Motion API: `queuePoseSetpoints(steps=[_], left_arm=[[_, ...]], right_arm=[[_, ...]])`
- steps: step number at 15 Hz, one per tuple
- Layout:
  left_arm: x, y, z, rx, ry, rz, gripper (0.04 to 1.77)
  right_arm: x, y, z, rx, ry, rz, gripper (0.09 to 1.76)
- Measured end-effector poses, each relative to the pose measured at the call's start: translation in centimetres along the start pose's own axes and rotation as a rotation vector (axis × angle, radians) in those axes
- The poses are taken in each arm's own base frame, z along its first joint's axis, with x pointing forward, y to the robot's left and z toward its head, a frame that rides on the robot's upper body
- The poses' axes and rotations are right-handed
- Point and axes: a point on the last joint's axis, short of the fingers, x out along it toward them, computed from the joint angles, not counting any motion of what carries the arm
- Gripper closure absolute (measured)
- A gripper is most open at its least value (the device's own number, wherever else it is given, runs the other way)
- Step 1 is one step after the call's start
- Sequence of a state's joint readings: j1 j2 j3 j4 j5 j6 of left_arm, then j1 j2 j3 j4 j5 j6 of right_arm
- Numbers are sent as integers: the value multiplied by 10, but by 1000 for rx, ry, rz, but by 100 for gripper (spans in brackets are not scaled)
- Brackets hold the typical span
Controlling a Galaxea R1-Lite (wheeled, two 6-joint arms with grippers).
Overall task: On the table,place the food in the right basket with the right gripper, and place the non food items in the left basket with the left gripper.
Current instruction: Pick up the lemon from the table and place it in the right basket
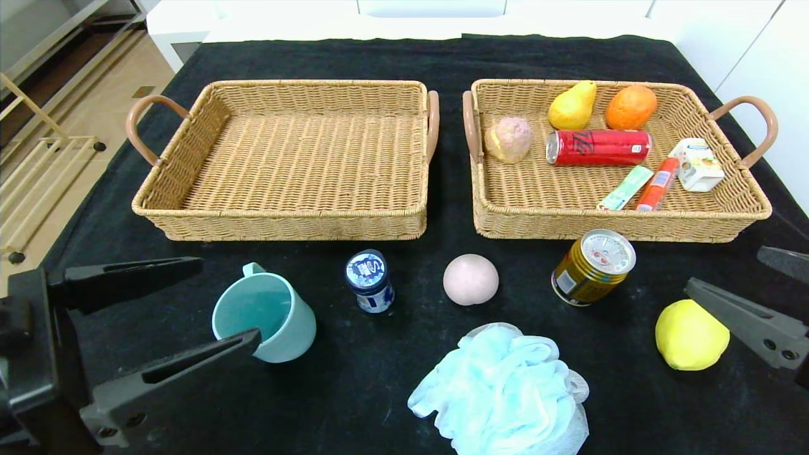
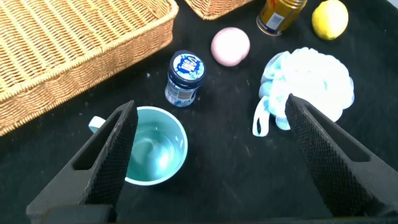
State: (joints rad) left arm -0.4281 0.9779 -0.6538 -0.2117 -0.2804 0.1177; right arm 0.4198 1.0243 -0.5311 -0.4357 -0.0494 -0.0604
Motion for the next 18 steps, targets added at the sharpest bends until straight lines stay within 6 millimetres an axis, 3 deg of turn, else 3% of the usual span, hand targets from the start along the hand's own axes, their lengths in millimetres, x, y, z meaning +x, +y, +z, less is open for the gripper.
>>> queuePoseSetpoints(steps=[3, 6, 12, 18], left_arm=[[-2, 0, 1, 0, -6, 12, 9], [-2, 0, 1, -1, -6, 15, 9], [-1, 1, -1, -5, 2, 19, 9], [-2, 2, -1, -6, 0, 30, 9]], right_arm=[[3, -2, 5, -33, 29, -59, 14], [3, -4, 10, -42, 173, -128, 14], [2, -9, 39, 161, 297, -251, 14], [17, -10, 42, 285, 375, -366, 14]])
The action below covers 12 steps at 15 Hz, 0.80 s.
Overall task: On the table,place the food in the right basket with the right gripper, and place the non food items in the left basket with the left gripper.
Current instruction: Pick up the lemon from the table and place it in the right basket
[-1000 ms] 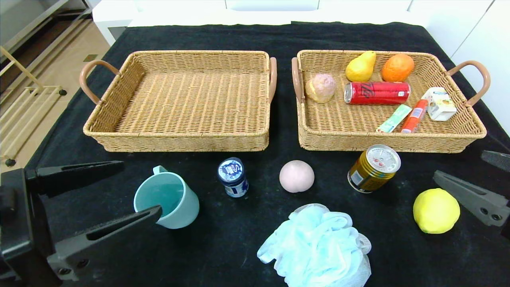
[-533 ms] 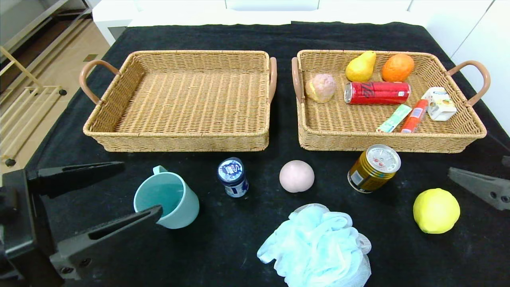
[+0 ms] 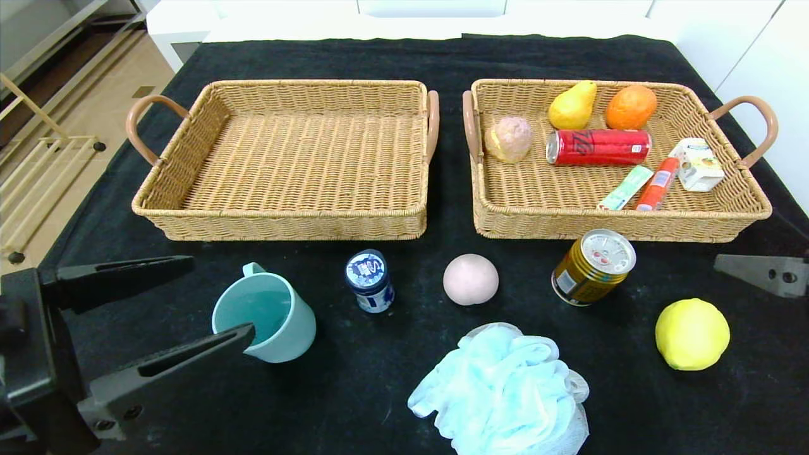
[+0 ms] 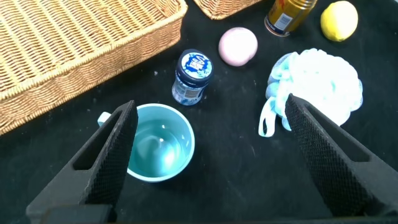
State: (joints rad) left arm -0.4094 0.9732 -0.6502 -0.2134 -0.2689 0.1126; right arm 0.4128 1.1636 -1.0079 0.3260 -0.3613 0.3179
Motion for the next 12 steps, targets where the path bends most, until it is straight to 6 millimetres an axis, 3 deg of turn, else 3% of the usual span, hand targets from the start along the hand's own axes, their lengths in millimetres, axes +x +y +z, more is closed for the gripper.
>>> queuePoseSetpoints(steps=[12], left_arm=[[-1, 0, 0, 2, -2, 2, 9]], right_arm=[[43, 5, -4, 187, 220, -100, 14]])
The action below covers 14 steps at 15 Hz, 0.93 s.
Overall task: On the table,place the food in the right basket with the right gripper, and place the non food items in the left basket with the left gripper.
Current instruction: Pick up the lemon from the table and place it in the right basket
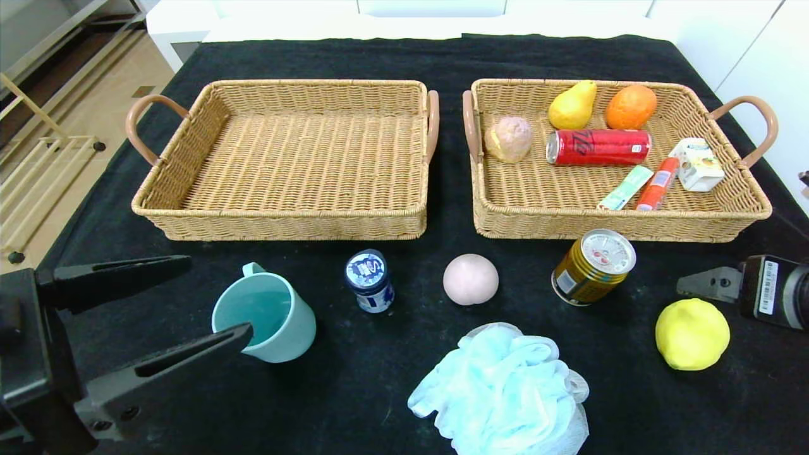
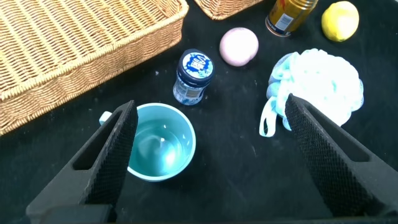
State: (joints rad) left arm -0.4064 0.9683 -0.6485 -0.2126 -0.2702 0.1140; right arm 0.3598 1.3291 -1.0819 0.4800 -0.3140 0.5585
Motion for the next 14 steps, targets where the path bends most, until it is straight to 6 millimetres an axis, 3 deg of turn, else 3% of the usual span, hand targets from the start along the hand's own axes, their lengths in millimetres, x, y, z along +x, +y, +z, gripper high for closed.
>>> queuePoseSetpoints(steps=[14], left_arm=[[-2, 0, 1, 5, -6, 2, 9]], right_arm=[[39, -10, -10, 93, 160, -38, 14]])
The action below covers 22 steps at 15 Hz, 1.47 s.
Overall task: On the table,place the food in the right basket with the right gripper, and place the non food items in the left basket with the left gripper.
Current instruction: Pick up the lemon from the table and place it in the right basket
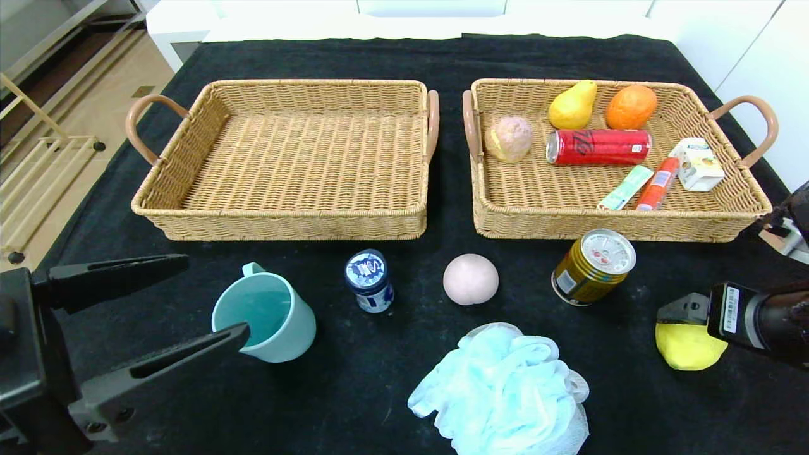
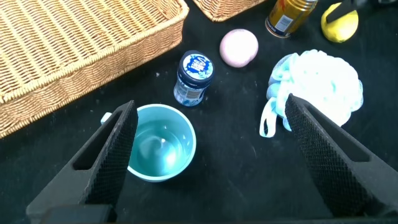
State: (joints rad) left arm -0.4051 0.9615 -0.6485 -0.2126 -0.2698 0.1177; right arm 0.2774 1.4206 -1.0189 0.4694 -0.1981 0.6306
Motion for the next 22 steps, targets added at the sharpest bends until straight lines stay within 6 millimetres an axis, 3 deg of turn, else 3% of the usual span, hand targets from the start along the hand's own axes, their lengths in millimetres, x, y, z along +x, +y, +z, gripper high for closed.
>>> queuePoseSetpoints(steps=[15, 18, 19, 22], left_arm=[[-2, 0, 1, 2, -8, 2, 9], [-3, 1, 1, 4, -9, 16, 9], [-3, 1, 1, 3, -9, 19, 9], [-3, 2, 1, 5, -10, 21, 9]], right_arm=[[23, -1, 1, 22, 20, 23, 14], [24, 0, 1, 22, 24, 20, 61], [25, 0, 1, 21, 25, 19, 70], [27, 0, 0, 18, 29, 15, 73]])
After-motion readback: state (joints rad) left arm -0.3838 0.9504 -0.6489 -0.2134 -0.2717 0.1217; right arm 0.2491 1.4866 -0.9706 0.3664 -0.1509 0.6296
